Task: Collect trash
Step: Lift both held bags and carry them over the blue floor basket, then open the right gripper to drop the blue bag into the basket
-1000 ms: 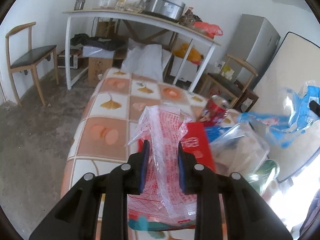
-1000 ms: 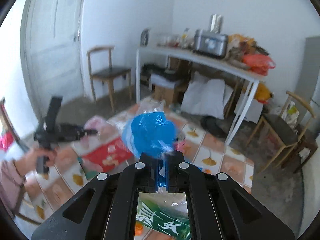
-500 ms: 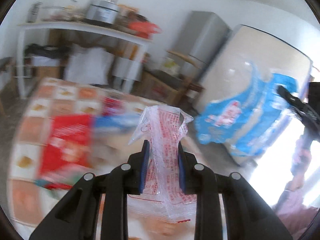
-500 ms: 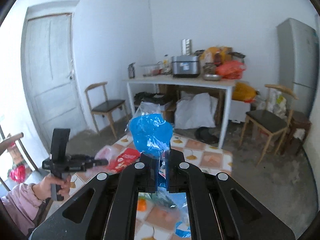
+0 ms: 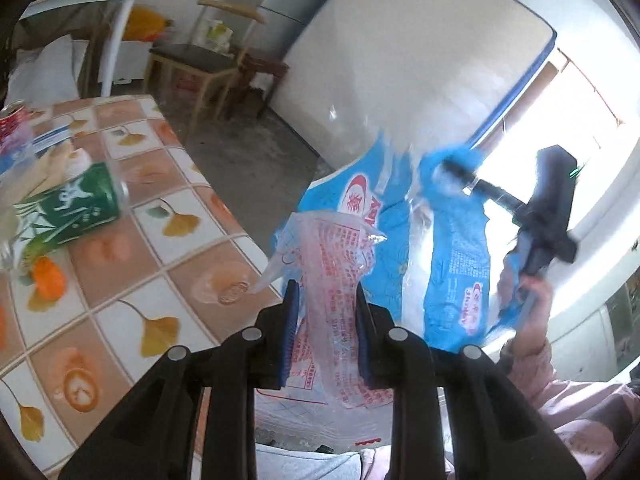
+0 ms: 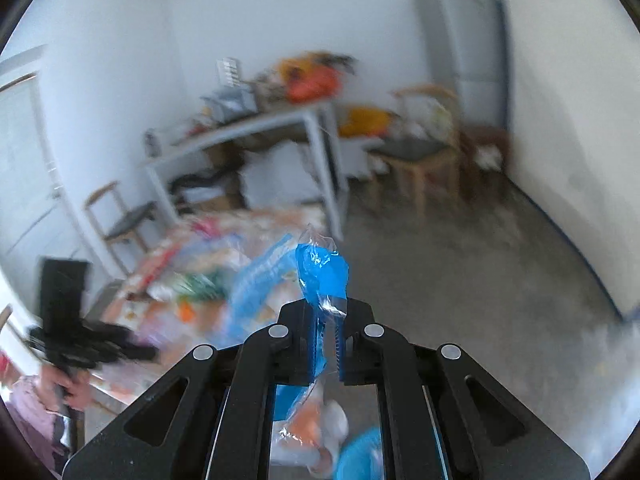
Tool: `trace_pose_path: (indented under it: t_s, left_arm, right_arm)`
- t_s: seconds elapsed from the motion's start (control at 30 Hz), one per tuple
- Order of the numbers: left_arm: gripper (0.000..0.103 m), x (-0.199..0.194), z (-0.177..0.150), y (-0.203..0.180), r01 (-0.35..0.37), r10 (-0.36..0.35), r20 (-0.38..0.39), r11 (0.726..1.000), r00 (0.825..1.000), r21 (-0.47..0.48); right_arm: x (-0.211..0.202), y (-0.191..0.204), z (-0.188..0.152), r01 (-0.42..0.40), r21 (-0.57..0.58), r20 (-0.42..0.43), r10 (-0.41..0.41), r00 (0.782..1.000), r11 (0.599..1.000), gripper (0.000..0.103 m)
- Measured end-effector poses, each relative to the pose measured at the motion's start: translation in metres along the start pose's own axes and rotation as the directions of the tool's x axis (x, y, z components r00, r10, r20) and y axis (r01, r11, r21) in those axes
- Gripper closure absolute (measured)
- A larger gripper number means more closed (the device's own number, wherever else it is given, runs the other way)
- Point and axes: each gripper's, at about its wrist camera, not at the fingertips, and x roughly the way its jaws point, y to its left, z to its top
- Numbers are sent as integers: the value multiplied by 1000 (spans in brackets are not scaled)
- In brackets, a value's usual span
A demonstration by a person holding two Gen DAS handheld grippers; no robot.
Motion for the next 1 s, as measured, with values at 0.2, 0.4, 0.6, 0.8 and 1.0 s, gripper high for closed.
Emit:
trace_pose_path:
  t_s: [0.2,0.4,0.6,0.8,1.0]
  left_arm:
    - [79,9,-1,-18,1,0,-21,999,1000,46]
    - [79,14,7,-23,-2,4,-22,996,1000,87]
    - [79,18,6,-39,-26,27,-8,988,1000,155]
    - [79,31,3,-51,-27,36,-39,980,999,198]
    - [79,59,1,-53,-10,31,-104,980,994,199]
  right_arm:
    - [34,-59,-81,93,196,-139,-66,988,976,95]
    - [67,-95,-145,159,287,-214,-98,972,945,95]
    - [141,-121,-236,269,329,-402,-123,907,905,95]
    - [200,-118,-312,384,255,-528,-205,824,887,95]
    - [233,-104,-333,512,73,-514,-408,755,856,75]
